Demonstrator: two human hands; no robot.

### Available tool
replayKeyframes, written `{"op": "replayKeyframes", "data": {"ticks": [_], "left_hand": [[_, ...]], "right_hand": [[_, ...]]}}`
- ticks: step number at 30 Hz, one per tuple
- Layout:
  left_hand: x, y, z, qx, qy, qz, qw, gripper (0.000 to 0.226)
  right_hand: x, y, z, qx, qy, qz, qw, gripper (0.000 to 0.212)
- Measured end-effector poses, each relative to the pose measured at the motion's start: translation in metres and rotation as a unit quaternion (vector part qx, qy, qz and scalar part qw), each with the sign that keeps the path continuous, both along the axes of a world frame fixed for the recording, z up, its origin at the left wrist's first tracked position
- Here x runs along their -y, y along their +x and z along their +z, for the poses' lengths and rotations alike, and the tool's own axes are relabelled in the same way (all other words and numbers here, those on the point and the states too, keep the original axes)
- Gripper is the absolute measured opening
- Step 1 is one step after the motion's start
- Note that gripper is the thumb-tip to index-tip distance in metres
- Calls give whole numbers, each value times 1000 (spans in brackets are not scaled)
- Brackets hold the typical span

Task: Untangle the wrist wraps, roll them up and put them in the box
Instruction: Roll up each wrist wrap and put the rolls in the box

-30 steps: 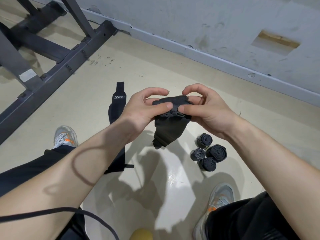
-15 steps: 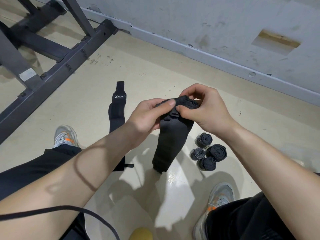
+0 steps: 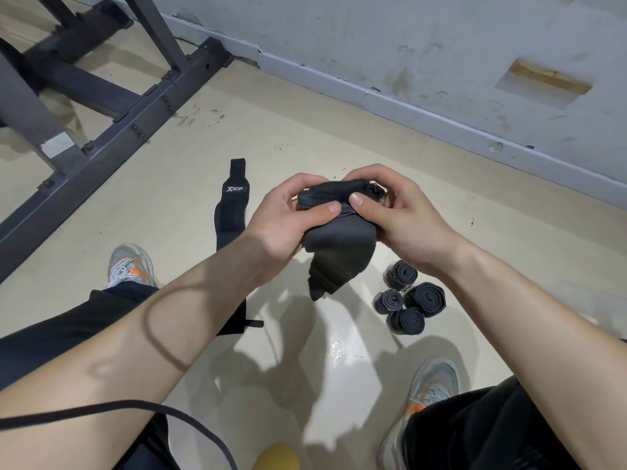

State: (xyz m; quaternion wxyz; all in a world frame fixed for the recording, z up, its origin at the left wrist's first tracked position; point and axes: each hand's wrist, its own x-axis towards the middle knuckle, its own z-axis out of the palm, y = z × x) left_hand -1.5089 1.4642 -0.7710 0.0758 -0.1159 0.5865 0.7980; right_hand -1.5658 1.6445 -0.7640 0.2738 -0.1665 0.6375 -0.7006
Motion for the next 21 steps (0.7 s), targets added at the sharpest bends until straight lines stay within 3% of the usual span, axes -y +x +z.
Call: {"op": "replayKeyframes", "data": {"ticks": [6,10,16,21], "left_hand": [[5,1,9,7,166,-95,982,25],[10,2,12,21,203,-129,970,32],[16,-1,14,8,139,-115,983,33],[7,-1,11,47,68,-17,996,10]], "right_hand": [[-2,-3,2,158,-157,67,972,23],[-4,-5,3,196,-199,134,951,24],[-7,-8,3,147,-111,40,982,33],[-1,-5,0,71,-21,13,997,44]]}}
